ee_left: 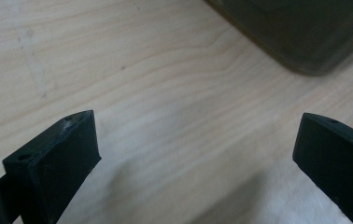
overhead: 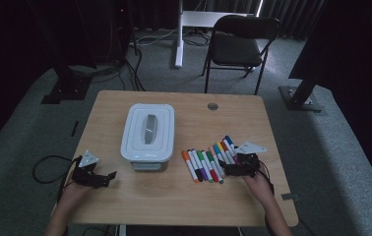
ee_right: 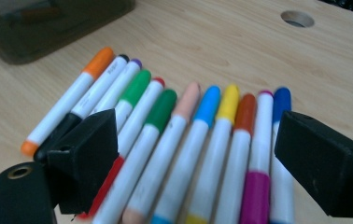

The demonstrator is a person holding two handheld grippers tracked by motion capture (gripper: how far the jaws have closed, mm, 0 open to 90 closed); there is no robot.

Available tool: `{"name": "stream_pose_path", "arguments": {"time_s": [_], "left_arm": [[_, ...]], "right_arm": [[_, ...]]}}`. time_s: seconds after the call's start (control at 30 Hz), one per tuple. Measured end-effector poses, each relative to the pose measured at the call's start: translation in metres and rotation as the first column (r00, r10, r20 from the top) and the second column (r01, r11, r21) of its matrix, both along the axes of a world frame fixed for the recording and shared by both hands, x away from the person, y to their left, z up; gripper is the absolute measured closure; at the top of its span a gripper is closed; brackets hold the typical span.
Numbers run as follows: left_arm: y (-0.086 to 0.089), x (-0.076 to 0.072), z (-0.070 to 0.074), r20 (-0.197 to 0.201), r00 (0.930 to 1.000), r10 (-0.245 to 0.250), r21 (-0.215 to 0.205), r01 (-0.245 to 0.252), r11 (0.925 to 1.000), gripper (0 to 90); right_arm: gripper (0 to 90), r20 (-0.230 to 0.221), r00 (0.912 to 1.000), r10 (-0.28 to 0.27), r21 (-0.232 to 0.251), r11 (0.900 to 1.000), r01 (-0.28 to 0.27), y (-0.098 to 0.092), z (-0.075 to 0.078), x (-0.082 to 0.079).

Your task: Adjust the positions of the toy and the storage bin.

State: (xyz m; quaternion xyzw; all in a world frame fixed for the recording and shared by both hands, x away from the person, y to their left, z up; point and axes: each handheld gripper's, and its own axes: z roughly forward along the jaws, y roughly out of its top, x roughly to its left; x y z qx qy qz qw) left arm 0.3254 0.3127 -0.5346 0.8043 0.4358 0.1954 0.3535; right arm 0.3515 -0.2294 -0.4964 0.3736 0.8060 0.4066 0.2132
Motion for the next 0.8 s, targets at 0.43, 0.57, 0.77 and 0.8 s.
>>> {"name": "stream_pose_path", "arguments": {"time_s": [0.43, 0.57, 0.77, 0.8], "left_arm": [[-0.013, 0.034, -0.001, 0.025, 0.9995, -0.019, -0.022, 0.020, 0.9996, 0.9], [-0.015, 0.045, 0.001, 0.043, 0.9988, -0.025, -0.023, 0.026, 0.9994, 0.9], [-0.015, 0.062, 0.002, 0.061, 0.9979, -0.020, -0.013, 0.021, 0.9997, 0.9], [-0.015, 0.066, 0.002, 0.066, 0.9976, -0.019, -0.017, 0.020, 0.9996, 0.9]], "right_arm": [[13.2, -0.004, 0.9998, 0.021, -0.023, 1.000, -0.021, 0.045, -0.004, 0.028], [13.2, -0.001, 0.9994, 0.034, -0.014, 0.999, -0.034, 0.059, -0.002, 0.040], [13.2, -0.002, 0.9992, 0.041, -0.039, 0.998, -0.041, 0.082, -0.003, 0.059], [13.2, 0.000, 0.9993, 0.039, -0.040, 0.998, -0.039, 0.086, -0.004, 0.062]]}}
